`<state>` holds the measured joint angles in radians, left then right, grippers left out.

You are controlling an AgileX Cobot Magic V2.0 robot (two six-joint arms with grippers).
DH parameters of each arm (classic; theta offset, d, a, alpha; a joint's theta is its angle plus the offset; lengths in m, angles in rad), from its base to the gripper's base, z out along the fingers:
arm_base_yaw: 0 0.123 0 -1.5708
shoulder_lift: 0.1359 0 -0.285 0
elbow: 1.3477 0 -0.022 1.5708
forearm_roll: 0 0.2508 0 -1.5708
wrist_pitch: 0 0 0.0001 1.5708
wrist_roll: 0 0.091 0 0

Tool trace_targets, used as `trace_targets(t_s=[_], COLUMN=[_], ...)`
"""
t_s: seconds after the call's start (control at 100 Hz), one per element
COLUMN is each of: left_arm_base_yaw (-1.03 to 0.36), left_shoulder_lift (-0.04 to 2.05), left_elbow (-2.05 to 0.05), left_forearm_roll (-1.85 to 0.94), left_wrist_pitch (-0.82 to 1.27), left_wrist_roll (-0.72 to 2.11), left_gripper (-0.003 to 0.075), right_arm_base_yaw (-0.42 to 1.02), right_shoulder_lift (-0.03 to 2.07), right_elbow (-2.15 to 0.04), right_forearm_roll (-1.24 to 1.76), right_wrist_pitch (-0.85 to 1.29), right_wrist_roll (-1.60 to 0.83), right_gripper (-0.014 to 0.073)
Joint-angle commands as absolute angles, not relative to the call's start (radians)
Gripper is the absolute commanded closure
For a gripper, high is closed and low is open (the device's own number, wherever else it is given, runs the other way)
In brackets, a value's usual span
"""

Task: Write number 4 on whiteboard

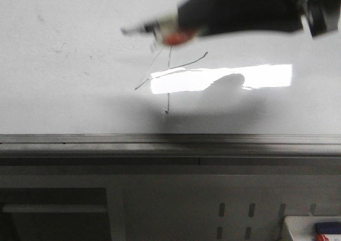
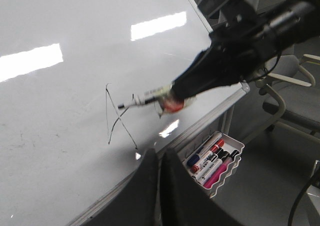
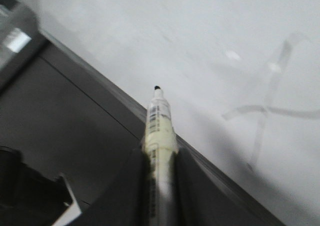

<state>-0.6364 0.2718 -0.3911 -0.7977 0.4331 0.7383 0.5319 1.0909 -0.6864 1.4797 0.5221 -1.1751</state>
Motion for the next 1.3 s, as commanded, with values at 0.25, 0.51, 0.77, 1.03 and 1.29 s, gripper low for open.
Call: trace_targets(t_s=[0.25, 0.51, 0.77, 1.03, 1.29], left_arm_base_yaw=[-0.634, -0.634, -0.634, -0.639, -0.709], left_shoulder_lift=[0.344, 0.608, 0.882, 1.017, 1.048], left_elbow=[-0.53, -0.771, -0.978, -1.098, -1.108], left_forearm_roll=[-0.696, -0.56, -0.604, -0.696, -0.686], left_wrist_pitch=[0.51, 0.768, 0.977, 1.062, 1.058], left_wrist_roll=[0.753, 0.881, 0.985, 1.034, 1.059], left_gripper=[0.0456, 0.0352, 0.0352, 0.0352, 0.0356], right_arm_base_yaw=[0.527, 0.529, 0.603, 0.723, 0.797], right_shoulder_lift=[1.013, 1.02, 1.02, 1.027, 1.081], right_elbow=[-0.898, -0.898, -0.93, -1.014, -1.017], right_forearm_roll=[1.17, 0.852, 0.843, 0.798, 0.798], right_wrist_pitch=[0.619, 0.707, 0.766, 0.731, 0.714], right_wrist_roll=[-1.177, -1.236, -1.325, -1.325, -1.325], right_gripper=[0.0638, 0.0638, 0.0638, 0.0638, 0.0638])
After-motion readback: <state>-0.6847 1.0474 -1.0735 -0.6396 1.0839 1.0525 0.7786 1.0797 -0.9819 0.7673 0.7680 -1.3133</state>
